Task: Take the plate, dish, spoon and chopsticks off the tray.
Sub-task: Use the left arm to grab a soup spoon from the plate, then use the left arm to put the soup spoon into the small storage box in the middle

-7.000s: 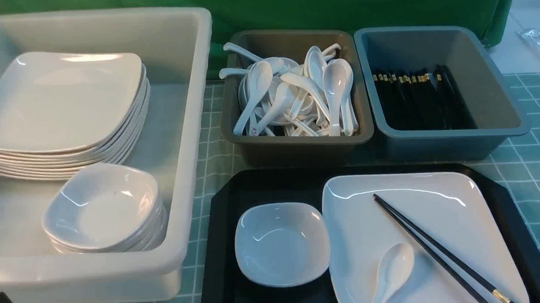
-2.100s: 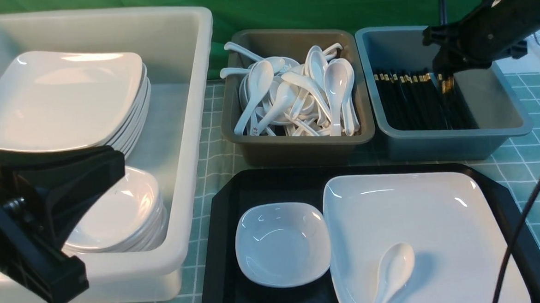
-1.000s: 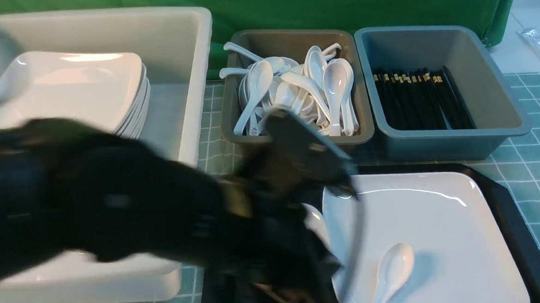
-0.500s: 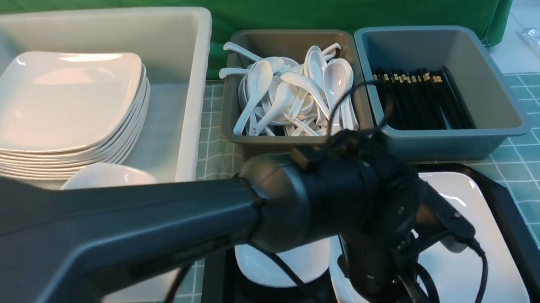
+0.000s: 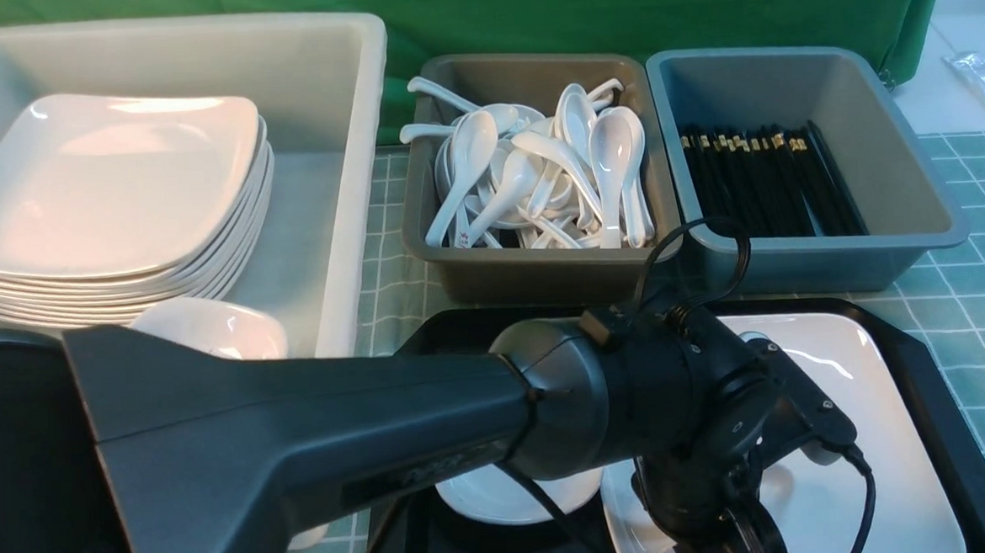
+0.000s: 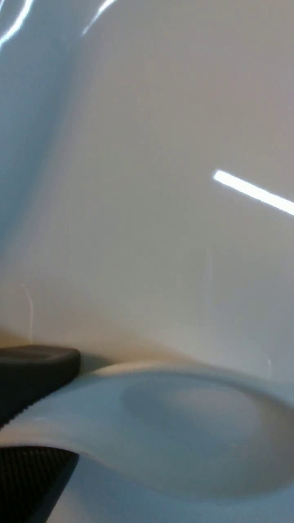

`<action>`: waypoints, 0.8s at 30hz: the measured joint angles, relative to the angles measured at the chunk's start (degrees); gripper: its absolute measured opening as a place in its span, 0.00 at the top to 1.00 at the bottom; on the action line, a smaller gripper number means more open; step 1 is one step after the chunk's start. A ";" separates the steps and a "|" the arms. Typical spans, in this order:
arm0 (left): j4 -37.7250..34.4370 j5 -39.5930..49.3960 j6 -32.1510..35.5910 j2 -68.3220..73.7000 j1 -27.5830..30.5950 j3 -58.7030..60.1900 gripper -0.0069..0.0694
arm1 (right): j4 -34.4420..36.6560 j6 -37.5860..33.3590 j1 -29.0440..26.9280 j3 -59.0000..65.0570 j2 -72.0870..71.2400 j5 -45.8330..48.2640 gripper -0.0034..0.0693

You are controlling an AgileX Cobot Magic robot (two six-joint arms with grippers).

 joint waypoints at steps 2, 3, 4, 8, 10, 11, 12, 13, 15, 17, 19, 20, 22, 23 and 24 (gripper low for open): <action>0.00 -0.03 -0.05 0.00 0.00 0.00 0.68 | 0.00 0.00 0.00 0.00 0.00 0.11 0.66; 0.00 -0.03 -0.10 0.00 0.00 0.00 0.68 | 0.00 0.00 0.00 0.00 0.00 0.37 0.65; 0.00 -0.03 -0.10 0.00 0.00 0.00 0.68 | 0.00 0.00 0.00 0.00 0.00 0.43 0.65; -0.98 0.46 -0.18 -0.48 -0.06 -0.66 0.68 | -0.30 0.00 0.00 0.00 0.00 2.17 0.65; -2.60 0.71 -0.18 -1.97 -0.06 -1.56 0.68 | -1.44 0.40 0.00 0.00 0.00 3.00 0.64; -3.25 0.71 -0.18 -3.06 -0.06 -2.18 0.68 | -2.20 0.87 0.00 0.00 0.00 3.30 0.64; -3.54 0.71 -0.18 -4.07 -0.06 -2.86 0.68 | -3.41 1.92 0.00 0.00 0.00 3.59 0.64; -3.72 0.71 -0.10 -5.39 -0.06 -3.59 0.68 | -4.97 3.16 0.00 0.00 0.00 3.86 0.64; -3.95 0.48 0.05 -8.26 -0.06 -5.03 0.68 | -8.05 5.80 0.00 0.00 0.00 4.20 0.64; -4.02 0.39 0.10 -9.92 -0.06 -5.83 0.68 | -10.47 7.79 0.00 0.00 0.00 4.38 0.64; -3.31 0.17 0.30 -12.09 0.39 -6.90 0.68 | -11.71 9.01 0.00 0.00 0.00 4.44 0.64; -3.16 0.17 0.30 -12.36 0.56 -7.09 0.68 | -11.72 9.12 0.00 0.00 0.00 4.44 0.64; -2.74 0.23 0.30 -13.37 1.95 -8.00 0.68 | -11.93 9.55 0.00 0.00 0.00 4.44 0.64; -2.53 0.23 0.30 -13.48 2.59 -8.49 0.68 | -11.98 9.60 0.00 0.00 0.00 4.44 0.64; -2.29 0.16 0.30 -13.77 4.49 -9.28 0.68 | -11.98 9.62 0.00 0.00 0.00 4.44 0.64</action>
